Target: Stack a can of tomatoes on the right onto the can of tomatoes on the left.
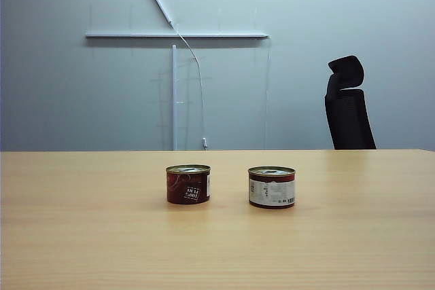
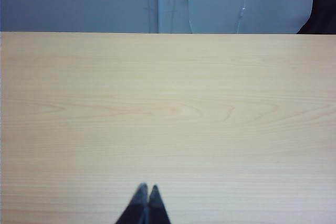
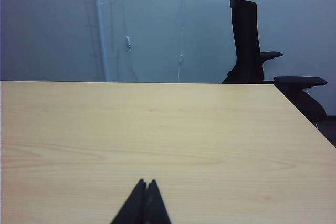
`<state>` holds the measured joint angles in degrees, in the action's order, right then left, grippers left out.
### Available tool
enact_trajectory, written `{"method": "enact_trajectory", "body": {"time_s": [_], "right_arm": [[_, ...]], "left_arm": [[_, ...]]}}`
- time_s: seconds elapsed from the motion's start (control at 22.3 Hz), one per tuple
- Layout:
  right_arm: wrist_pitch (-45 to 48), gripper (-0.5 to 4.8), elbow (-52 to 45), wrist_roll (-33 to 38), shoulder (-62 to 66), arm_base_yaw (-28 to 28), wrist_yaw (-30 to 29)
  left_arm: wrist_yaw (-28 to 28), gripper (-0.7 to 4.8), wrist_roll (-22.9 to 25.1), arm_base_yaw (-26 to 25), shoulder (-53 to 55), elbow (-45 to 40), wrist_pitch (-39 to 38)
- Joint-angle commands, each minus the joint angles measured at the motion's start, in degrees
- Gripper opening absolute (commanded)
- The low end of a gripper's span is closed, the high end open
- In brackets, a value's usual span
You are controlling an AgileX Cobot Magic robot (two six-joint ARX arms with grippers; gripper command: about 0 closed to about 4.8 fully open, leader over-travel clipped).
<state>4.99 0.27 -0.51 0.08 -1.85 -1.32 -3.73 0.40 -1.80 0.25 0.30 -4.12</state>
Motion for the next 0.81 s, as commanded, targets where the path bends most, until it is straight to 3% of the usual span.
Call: {"method": "enact_trajectory", "body": {"time_s": [0.04, 0.36, 0.54, 0.72, 0.81], "right_arm": [[0.8, -0.08, -0.2, -0.2, -0.1, 0.1, 0.1], [0.9, -0.08, -0.2, 1.8, -0.1, 0.1, -1.3], [3.9, -0.09, 0.0, 10.9, -0.1, 0.1, -14.1], [-0.3, -0.09, 0.0, 22.1, 0.2, 0.2, -22.1], [-5.1, -0.09, 0.0, 23.5, 0.6, 1.0, -26.5]], "left_arm": [[-0.2, -0.04, 0.0, 0.0, 0.1, 0.2, 0.3], [-0.2, -0.04, 0.0, 0.1, 0.2, 0.2, 0.3], [-0.1, -0.04, 0.0, 1.2, 10.0, 0.2, 0.3], [0.0, -0.04, 0.0, 9.0, 14.4, 0.2, 0.3], [0.0, -0.04, 0.0, 15.7, 14.4, 0.2, 0.3]]}}
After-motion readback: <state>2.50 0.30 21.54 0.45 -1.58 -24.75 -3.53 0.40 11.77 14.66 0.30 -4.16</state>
